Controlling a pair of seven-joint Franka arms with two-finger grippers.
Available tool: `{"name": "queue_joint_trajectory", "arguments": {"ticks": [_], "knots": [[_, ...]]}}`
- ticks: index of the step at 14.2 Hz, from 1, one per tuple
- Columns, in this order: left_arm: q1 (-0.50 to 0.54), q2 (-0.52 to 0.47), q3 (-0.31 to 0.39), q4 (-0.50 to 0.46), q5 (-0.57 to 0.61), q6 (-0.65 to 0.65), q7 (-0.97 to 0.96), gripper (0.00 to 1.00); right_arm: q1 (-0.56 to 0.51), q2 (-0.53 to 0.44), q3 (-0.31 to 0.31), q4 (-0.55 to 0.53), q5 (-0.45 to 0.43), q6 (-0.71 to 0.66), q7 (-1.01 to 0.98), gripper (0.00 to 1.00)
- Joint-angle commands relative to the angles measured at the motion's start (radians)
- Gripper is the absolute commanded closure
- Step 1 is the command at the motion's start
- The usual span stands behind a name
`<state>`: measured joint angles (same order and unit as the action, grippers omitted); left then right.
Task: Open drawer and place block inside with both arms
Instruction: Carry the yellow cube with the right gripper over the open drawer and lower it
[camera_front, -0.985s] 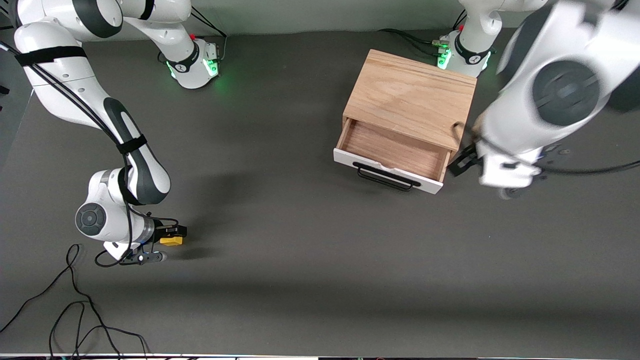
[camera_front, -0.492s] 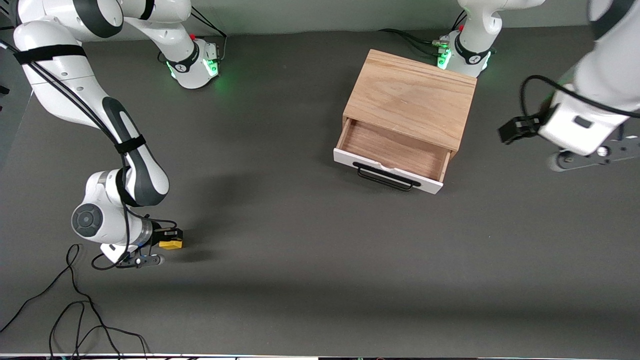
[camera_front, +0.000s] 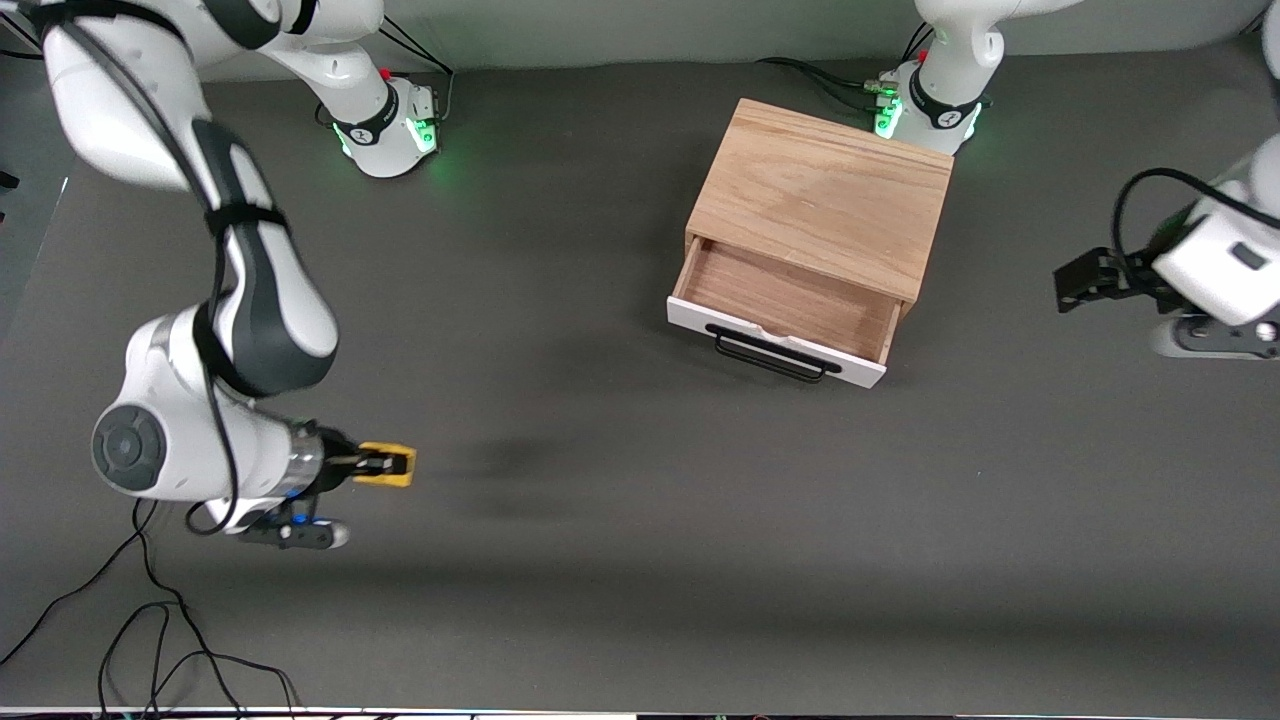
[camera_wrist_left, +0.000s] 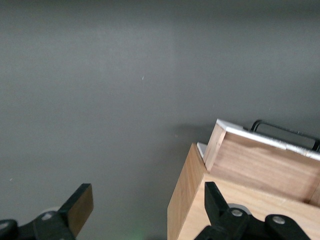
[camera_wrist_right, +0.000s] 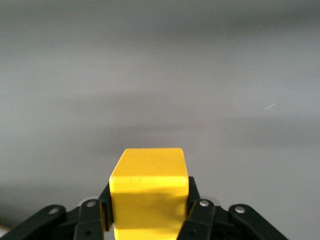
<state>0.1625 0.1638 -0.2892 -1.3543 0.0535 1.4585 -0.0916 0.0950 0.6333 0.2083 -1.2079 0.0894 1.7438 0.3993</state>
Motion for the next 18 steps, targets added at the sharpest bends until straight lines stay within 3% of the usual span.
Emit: {"name": "queue_joint_trajectory", "arguments": {"ticks": [1, 4, 8, 10, 15, 18], "knots": [[0.043, -0.046, -0.002, -0.058, -0.038, 0.072, 0.021, 0.01, 0.078, 0.017, 0.075, 0.148, 0.024, -0.062, 0.236, 1.0], [0.028, -0.049, -0.008, -0.063, -0.035, 0.069, -0.124, 0.01, 0.187, 0.017, 0.14, 0.234, 0.02, -0.05, 0.448, 1.0], [0.003, -0.053, -0.011, -0.062, -0.029, 0.051, -0.134, 0.01, 0.363, 0.028, 0.137, 0.254, 0.013, 0.031, 0.585, 1.0], [0.0, -0.053, -0.013, -0.06, -0.027, 0.039, -0.131, 0.01, 0.449, 0.069, 0.131, 0.249, -0.041, 0.089, 0.627, 1.0], [0.006, -0.052, -0.002, -0.059, -0.038, 0.037, 0.012, 0.01, 0.554, 0.167, 0.128, 0.245, -0.108, 0.163, 0.736, 1.0], [-0.073, -0.067, 0.069, -0.06, -0.046, 0.034, 0.015, 0.01, 0.594, 0.192, 0.128, 0.242, -0.12, 0.164, 0.789, 1.0]]}}
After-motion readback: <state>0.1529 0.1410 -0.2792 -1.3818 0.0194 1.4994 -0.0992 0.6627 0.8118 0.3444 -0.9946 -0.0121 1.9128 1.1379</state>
